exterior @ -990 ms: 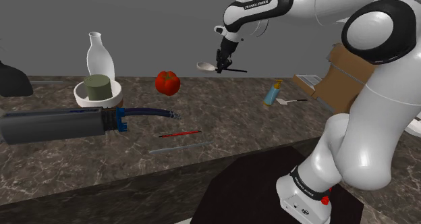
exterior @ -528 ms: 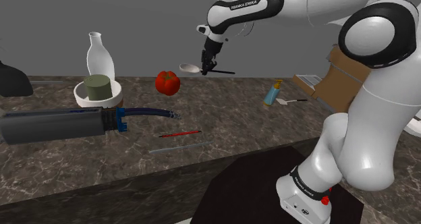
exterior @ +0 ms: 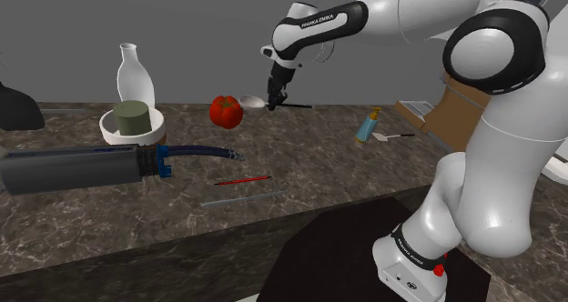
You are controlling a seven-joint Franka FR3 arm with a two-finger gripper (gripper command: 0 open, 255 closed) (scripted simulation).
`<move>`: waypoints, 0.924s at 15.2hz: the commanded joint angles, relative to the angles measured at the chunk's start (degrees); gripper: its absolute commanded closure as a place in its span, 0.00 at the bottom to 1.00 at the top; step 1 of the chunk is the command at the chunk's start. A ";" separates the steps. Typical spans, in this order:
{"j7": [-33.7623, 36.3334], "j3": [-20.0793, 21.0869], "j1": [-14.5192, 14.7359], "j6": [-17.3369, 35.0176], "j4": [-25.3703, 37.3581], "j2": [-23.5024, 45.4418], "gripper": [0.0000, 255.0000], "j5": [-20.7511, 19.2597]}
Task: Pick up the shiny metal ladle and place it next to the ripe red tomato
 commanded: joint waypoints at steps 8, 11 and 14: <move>-2.64 1.47 -1.08 5.38 -2.36 3.75 1.00 3.36; -3.57 2.11 -1.54 7.06 -2.84 5.20 1.00 4.61; -4.52 2.83 -2.05 8.69 -3.20 6.71 1.00 5.90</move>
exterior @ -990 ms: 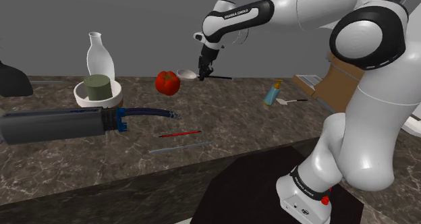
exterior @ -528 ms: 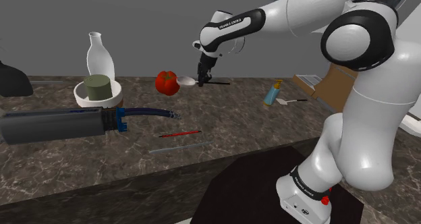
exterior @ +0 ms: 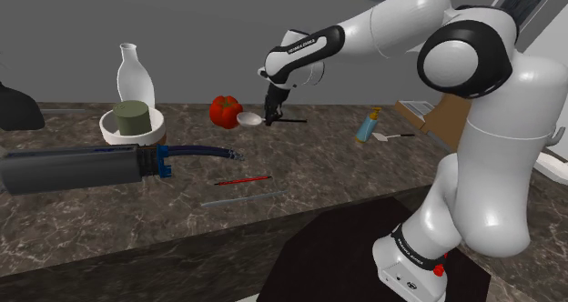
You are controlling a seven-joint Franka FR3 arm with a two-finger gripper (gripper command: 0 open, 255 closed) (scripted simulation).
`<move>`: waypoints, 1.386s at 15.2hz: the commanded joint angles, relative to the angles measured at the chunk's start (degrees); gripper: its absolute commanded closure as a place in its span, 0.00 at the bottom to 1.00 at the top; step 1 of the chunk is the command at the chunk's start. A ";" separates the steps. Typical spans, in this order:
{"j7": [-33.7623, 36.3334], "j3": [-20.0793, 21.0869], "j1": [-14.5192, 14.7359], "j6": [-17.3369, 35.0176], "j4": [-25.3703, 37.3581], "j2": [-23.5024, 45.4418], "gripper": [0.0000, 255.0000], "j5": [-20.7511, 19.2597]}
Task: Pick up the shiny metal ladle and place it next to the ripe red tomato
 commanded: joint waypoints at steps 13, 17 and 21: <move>-2.80 2.45 -1.69 4.66 -0.46 4.80 1.00 3.91; -2.80 2.45 -1.69 4.66 -0.46 4.80 0.00 3.91; -2.80 2.45 -1.69 4.66 -0.47 4.79 0.00 3.91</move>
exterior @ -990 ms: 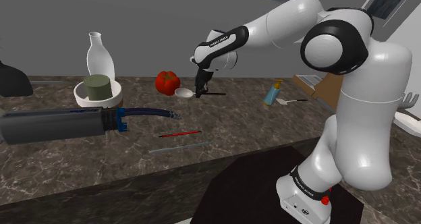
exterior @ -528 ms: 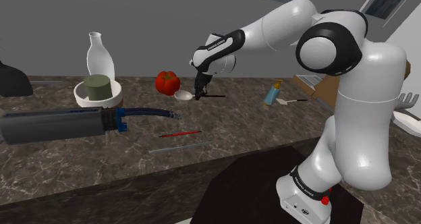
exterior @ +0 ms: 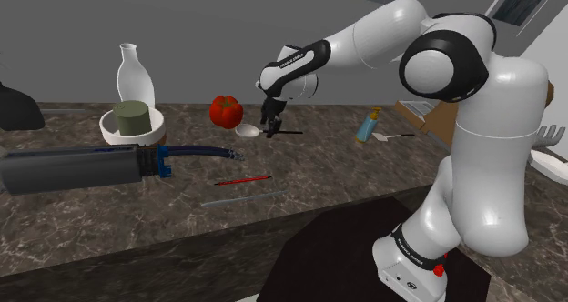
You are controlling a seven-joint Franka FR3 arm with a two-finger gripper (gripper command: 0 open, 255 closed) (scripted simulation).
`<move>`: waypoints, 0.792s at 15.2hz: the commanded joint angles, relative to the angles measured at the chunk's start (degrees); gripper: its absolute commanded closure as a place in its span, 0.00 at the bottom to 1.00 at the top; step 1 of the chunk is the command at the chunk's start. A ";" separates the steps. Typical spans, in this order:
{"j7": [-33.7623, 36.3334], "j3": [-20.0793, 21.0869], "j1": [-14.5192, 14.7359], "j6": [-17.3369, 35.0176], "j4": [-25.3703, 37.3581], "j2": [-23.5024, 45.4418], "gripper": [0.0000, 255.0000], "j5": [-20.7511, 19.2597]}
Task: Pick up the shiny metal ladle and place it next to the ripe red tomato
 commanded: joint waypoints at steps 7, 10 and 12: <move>2.60 -2.77 1.70 -4.72 -0.04 -5.39 0.00 -4.15; 2.60 -2.76 1.70 -4.72 -0.03 -5.39 0.00 -4.15; 2.60 -2.76 1.70 -4.72 -0.03 -5.39 0.00 -4.15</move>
